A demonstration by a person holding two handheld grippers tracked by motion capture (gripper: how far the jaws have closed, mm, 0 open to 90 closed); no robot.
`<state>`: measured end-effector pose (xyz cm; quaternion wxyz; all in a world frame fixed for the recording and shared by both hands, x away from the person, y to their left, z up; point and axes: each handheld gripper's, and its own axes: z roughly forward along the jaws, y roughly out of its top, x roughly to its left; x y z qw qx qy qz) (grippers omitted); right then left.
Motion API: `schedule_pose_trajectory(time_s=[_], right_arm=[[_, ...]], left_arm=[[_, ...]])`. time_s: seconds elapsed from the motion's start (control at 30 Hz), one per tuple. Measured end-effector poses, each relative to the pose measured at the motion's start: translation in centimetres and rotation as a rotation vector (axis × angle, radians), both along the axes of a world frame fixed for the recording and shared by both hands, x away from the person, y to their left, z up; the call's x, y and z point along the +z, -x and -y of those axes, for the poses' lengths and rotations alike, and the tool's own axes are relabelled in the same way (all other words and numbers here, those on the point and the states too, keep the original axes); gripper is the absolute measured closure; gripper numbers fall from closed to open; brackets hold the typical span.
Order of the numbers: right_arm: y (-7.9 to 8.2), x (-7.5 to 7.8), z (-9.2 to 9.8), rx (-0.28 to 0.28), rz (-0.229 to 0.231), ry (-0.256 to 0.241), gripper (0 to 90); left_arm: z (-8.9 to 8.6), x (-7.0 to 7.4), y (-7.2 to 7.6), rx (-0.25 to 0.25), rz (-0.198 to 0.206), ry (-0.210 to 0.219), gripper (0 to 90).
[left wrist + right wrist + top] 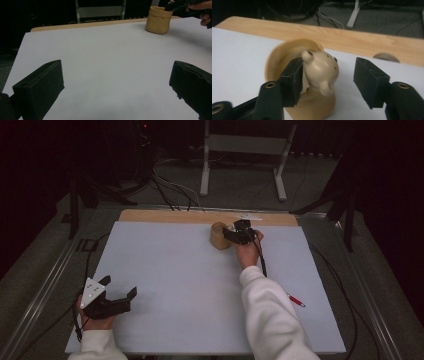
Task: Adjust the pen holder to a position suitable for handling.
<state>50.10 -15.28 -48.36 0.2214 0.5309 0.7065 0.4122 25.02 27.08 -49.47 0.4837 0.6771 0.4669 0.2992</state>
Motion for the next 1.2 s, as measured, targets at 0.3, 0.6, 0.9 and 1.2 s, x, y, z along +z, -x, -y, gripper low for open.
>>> schedule_pose_trajectory(time_s=[0.3, 0.6, 0.9, 1.2], right_arm=[[0.2, -0.5, 0.4, 0.024, -0.069, -0.042, 63.2], [0.6, -0.1, 0.1, 0.037, -0.070, 0.001, 63.9], [2.6, 0.8, -0.3, 0.116, -0.079, 0.043, 63.9], [6.4, 0.8, -0.8, 0.238, -0.089, 0.037, 63.8]], left_arm=[[0.0, 0.0, 0.1, 0.006, 0.003, 0.001, 0.0], [0.0, 0.0, 0.0, 0.009, -0.001, -0.002, 0.0], [0.1, 0.0, 0.0, 0.004, -0.005, -0.010, 0.0], [0.4, -0.1, -0.1, 0.000, -0.012, -0.022, 0.0]])
